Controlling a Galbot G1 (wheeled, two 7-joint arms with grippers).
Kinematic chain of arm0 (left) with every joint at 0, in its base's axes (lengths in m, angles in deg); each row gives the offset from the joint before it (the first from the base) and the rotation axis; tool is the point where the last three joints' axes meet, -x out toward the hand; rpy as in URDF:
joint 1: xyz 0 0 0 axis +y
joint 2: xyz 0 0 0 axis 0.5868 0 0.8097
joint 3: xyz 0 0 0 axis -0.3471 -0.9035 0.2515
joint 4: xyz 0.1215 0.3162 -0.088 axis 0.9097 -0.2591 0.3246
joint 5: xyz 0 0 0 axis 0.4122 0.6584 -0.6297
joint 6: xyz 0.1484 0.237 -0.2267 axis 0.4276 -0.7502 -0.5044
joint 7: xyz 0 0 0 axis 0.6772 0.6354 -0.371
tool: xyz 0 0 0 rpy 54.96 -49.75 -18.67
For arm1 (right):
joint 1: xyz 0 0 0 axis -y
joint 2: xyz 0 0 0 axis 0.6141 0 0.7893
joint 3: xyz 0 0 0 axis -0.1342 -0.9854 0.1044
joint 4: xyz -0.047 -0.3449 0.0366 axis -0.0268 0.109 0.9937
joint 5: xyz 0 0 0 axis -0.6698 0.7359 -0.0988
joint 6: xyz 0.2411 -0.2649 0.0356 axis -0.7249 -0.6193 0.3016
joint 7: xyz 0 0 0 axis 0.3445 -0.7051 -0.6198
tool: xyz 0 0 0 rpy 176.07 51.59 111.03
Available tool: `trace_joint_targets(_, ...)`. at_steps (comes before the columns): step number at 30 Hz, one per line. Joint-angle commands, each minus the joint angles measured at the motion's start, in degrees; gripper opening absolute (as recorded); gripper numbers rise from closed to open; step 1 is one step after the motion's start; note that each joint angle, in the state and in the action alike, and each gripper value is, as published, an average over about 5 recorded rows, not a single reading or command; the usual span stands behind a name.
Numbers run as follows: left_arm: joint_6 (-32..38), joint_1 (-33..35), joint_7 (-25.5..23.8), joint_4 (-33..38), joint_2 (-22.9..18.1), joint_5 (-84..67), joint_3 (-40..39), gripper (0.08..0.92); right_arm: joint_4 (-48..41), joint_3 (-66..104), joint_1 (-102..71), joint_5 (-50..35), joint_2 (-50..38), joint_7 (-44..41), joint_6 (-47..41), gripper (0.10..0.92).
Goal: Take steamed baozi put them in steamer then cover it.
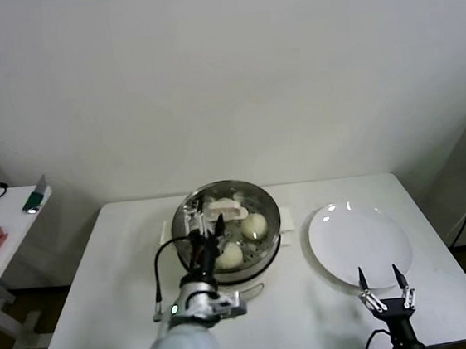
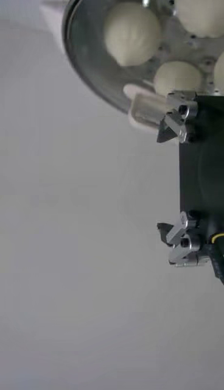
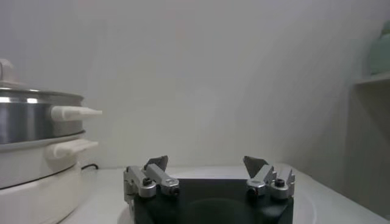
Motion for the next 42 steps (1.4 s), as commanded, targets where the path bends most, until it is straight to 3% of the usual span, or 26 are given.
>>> trace_joint_targets(1,14.42,11.61,14.16,4.89,1.58,-40.49,21.42,0.823,1.19,-0.36,-0.58,0.83,-0.59,2.06,-0.78,0.823)
trace_joint_targets(9,21.3,18.69,15.53,2.59,4.86,-74.11,35.23,0.823,0.66,0.22,-0.04,1.37,-0.07,2.25,-0.14,0.823)
trace_joint_targets(16,30.68,24.43,12.47,-4.47,7.1,-83.79,37.23,0.823,0.68,-0.29,0.22,1.66,0.05,2.06,-0.04,0.823)
trace_joint_targets(22,38.5,24.79,8.53,-11.32,6.1,-85.24,33.3,0.823,0.58,-0.4,0.41,1.67,0.0,1.96,0.06,0.823)
trace_joint_targets(30,44.5,22.87,7.06,-20.24,4.51,-83.23,28.1,0.823,0.45,-0.4,0.15,0.7,-0.35,0.26,0.4,0.823)
trace_joint_targets(42,45.19,22.26,7.06,-21.57,3.44,-82.21,26.42,0.823,-0.04,-0.55,0.41,0.76,-0.44,0.03,0.39,0.823)
